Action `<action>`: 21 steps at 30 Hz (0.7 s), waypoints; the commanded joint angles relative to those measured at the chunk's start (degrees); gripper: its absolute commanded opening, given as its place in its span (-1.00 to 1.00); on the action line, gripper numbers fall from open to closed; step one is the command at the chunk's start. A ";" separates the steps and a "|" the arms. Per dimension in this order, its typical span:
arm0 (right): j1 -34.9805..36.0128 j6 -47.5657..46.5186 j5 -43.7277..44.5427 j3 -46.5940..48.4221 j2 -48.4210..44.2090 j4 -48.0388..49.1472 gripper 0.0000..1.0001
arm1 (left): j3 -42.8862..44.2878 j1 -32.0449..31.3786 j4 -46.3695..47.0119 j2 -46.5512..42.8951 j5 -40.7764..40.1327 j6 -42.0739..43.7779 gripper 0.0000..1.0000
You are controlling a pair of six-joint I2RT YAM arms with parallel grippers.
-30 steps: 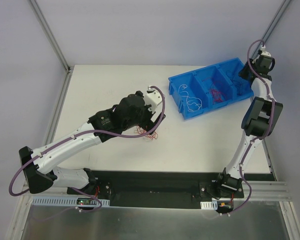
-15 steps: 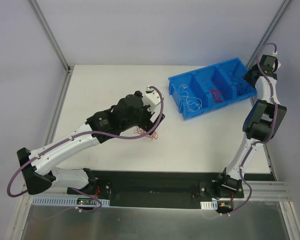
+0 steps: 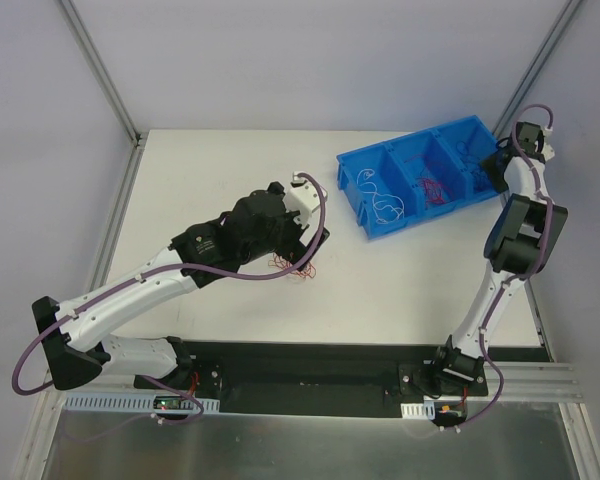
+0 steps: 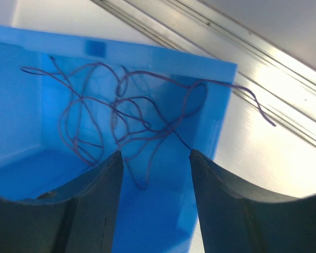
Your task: Untangle the cables
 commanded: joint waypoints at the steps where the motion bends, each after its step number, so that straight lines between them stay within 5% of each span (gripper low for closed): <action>1: 0.42 4.35 0.19 2.21 1.86 -0.14 0.14 | -0.18 -0.69 1.51 -0.04 -0.31 0.55 0.93; 9: 1.91 6.46 0.19 7.83 7.31 -1.46 -0.03 | -0.26 -0.68 1.51 0.40 -0.84 0.73 0.93; 15: 4.10 1.90 1.16 13.10 9.24 -0.06 -0.84 | -0.26 -0.68 1.60 0.40 -0.84 0.81 0.93; 17: 4.90 0.32 0.19 14.42 9.42 1.61 -0.99 | -0.26 -0.68 1.60 0.40 -0.92 0.81 0.93; 21: 5.16 0.48 -3.06 17.31 10.56 3.20 -0.99 | -0.26 -0.68 1.60 0.31 -0.93 0.90 0.93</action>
